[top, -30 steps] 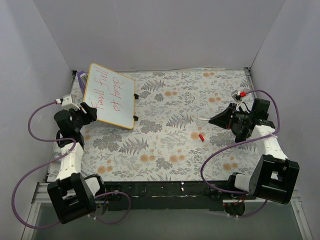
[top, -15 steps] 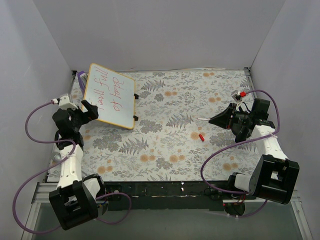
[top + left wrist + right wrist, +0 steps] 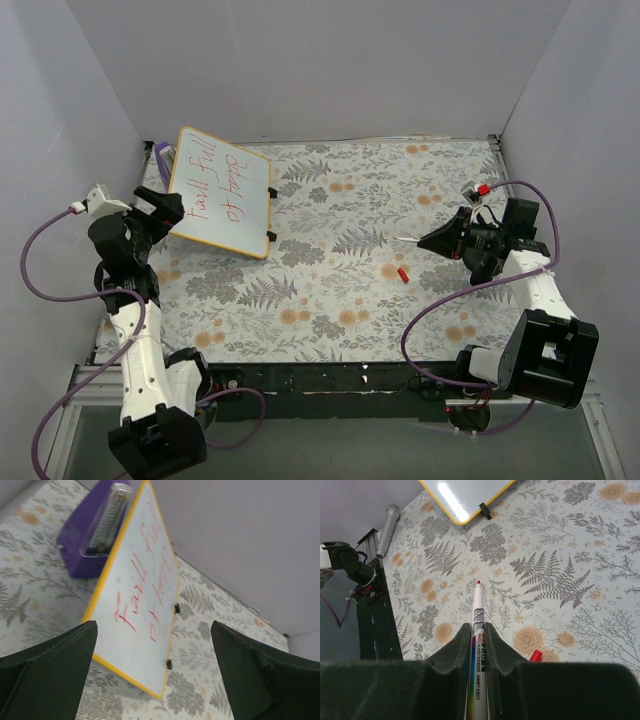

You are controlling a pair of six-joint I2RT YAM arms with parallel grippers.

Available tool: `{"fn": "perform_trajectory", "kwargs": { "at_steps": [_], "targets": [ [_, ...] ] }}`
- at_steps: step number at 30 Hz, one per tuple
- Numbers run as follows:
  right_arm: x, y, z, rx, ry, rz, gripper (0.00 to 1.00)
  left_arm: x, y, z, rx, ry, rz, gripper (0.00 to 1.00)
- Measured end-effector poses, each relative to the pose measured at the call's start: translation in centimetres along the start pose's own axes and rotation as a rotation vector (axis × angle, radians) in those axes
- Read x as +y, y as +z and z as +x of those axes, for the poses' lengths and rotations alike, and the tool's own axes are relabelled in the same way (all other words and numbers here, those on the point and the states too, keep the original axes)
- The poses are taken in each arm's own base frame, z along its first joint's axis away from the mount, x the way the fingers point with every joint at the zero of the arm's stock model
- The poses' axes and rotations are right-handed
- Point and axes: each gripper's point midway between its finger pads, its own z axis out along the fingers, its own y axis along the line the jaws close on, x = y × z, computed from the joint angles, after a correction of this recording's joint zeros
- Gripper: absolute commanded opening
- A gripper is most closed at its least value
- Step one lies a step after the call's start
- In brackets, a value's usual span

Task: Write a sentence on the whiteboard
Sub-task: Put down the whiteboard on the whiteboard stand, then insert the whiteboard marker without the cap into the pen cap.

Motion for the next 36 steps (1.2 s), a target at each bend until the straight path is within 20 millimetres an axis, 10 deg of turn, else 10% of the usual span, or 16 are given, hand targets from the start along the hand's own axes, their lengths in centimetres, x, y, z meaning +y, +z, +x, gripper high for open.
{"fn": "perform_trajectory", "kwargs": {
  "at_steps": [10, 16, 20, 28, 36],
  "targets": [
    [-1.0, 0.2, 0.8, 0.040, -0.018, 0.060, 0.01, -11.8, -4.8, 5.1, 0.298, -0.115, 0.324, 0.98],
    [-2.3, -0.2, 0.9, 0.065, -0.042, 0.163, 0.01, -18.5, -9.9, 13.5, 0.566, -0.123, 0.440, 0.98],
    [-3.2, -0.7, 0.3, 0.068, -0.066, 0.251, 0.01, -23.0, -14.8, 22.9, 0.773, -0.017, 0.434, 0.98],
    [-5.8, -2.3, -1.2, 0.045, -0.095, 0.475, 0.01, -22.4, -15.1, 39.5, 0.891, 0.126, 0.123, 0.94],
    [-7.7, -3.7, -1.9, 0.021, -0.060, 0.629, 0.01, -25.9, -13.6, 47.2, 0.912, 0.136, 0.082, 0.73]
  ]
}}
